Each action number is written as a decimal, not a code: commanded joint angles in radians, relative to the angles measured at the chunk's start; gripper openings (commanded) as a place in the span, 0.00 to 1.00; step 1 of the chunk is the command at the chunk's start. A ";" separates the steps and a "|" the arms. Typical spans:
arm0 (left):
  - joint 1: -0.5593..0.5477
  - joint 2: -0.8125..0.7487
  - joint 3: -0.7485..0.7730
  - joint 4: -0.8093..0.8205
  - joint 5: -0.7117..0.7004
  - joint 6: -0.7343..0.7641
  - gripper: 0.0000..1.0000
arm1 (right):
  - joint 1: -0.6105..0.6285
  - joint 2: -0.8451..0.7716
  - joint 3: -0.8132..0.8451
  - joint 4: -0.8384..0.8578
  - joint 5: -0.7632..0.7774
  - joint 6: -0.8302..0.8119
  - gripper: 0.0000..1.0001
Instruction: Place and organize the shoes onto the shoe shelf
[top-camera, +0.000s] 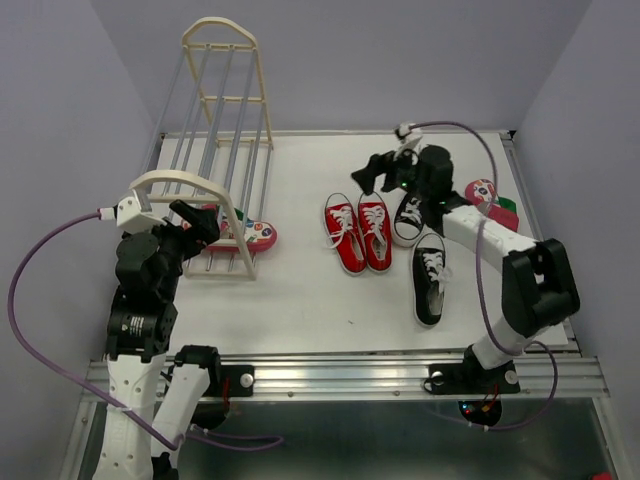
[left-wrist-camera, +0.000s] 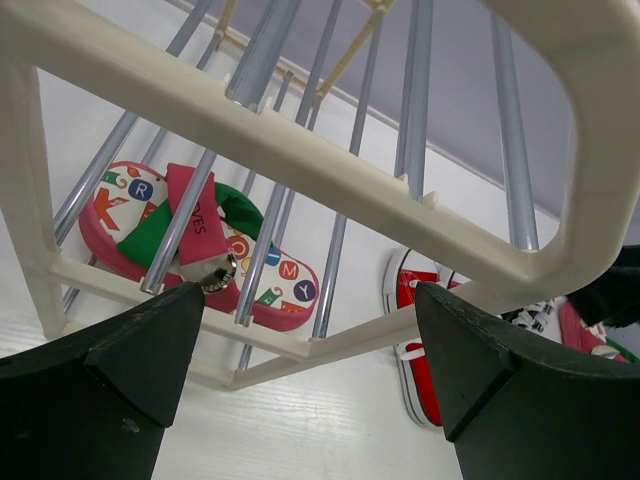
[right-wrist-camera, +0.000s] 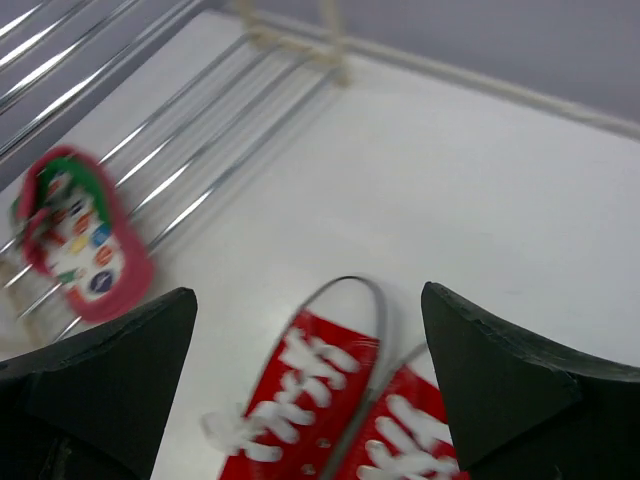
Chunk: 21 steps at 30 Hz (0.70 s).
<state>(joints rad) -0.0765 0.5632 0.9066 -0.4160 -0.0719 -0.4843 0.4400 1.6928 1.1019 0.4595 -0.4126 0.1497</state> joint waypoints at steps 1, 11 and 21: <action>0.006 0.009 -0.008 0.074 0.030 0.001 0.99 | -0.179 -0.160 0.009 -0.293 0.257 0.021 1.00; 0.006 0.038 -0.044 0.121 0.044 0.001 0.99 | -0.696 -0.055 0.265 -0.786 0.330 0.149 1.00; 0.007 0.044 -0.057 0.132 0.049 -0.002 0.99 | -0.863 -0.027 0.164 -0.826 0.324 0.298 1.00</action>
<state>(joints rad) -0.0761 0.6079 0.8501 -0.3401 -0.0341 -0.4885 -0.3923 1.6836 1.2888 -0.3370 -0.1104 0.3782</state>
